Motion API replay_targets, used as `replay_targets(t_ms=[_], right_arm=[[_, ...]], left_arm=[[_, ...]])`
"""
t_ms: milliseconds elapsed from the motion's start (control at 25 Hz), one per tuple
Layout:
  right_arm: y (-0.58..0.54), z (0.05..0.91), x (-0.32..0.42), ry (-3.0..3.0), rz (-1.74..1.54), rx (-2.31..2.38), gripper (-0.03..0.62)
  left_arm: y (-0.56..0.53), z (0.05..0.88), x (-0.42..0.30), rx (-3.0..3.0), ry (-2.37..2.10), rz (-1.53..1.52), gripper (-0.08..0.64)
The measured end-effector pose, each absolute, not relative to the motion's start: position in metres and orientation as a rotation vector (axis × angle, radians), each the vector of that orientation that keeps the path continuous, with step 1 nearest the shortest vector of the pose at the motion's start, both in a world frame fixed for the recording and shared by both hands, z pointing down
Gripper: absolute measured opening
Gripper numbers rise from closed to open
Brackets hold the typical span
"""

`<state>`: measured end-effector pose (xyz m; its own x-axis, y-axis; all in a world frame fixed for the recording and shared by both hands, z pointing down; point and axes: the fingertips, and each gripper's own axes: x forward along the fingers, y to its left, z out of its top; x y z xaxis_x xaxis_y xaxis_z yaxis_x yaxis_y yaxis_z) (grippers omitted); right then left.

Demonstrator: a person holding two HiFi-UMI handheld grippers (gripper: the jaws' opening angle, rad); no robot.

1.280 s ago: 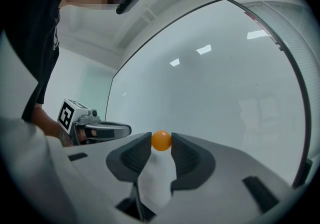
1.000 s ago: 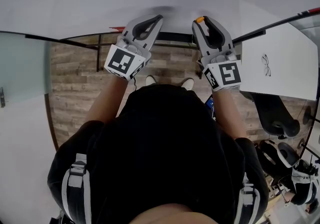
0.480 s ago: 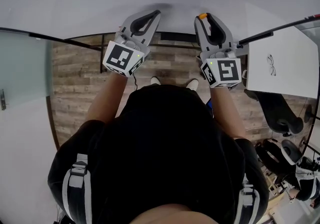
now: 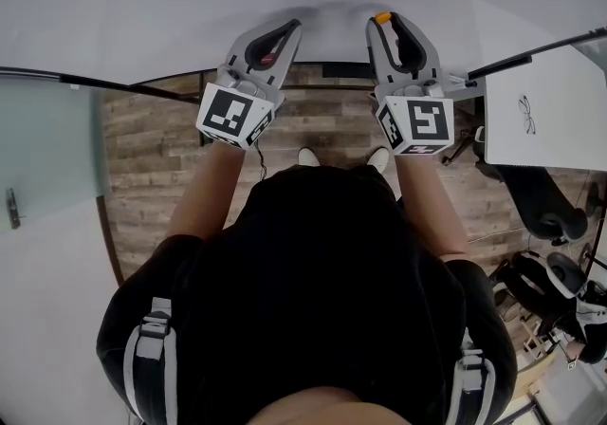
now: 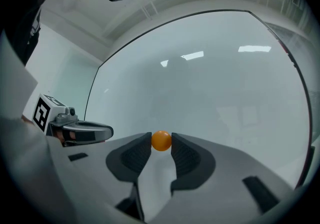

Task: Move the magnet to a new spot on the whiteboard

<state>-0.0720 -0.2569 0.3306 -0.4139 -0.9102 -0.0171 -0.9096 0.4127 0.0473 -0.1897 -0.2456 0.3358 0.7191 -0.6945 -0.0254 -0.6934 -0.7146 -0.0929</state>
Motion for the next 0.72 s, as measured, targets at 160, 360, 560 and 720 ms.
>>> replay_targets(t_ms=[160, 360, 560, 720], right_arm=[[-0.265, 0.327, -0.09, -2.619, -0.101, 1.717, 0.121], [-0.277, 0.332, -0.094, -2.552, -0.098, 1.814, 0.12], [-0.29, 0.334, -0.09, -2.484, -0.086, 1.905, 0.121], [-0.295, 0.334, -0.086, -2.424, -0.11, 1.979, 0.121]], left_arm=[[-0.252, 0.335, -0.204, -2.816, 1.146, -0.012, 0.005], [-0.258, 0.335, -0.218, -2.812, 1.153, -0.008, 0.005], [-0.264, 0.332, -0.225, -2.813, 1.139, -0.002, 0.005], [-0.267, 0.332, -0.227, -2.824, 1.117, 0.001, 0.005]])
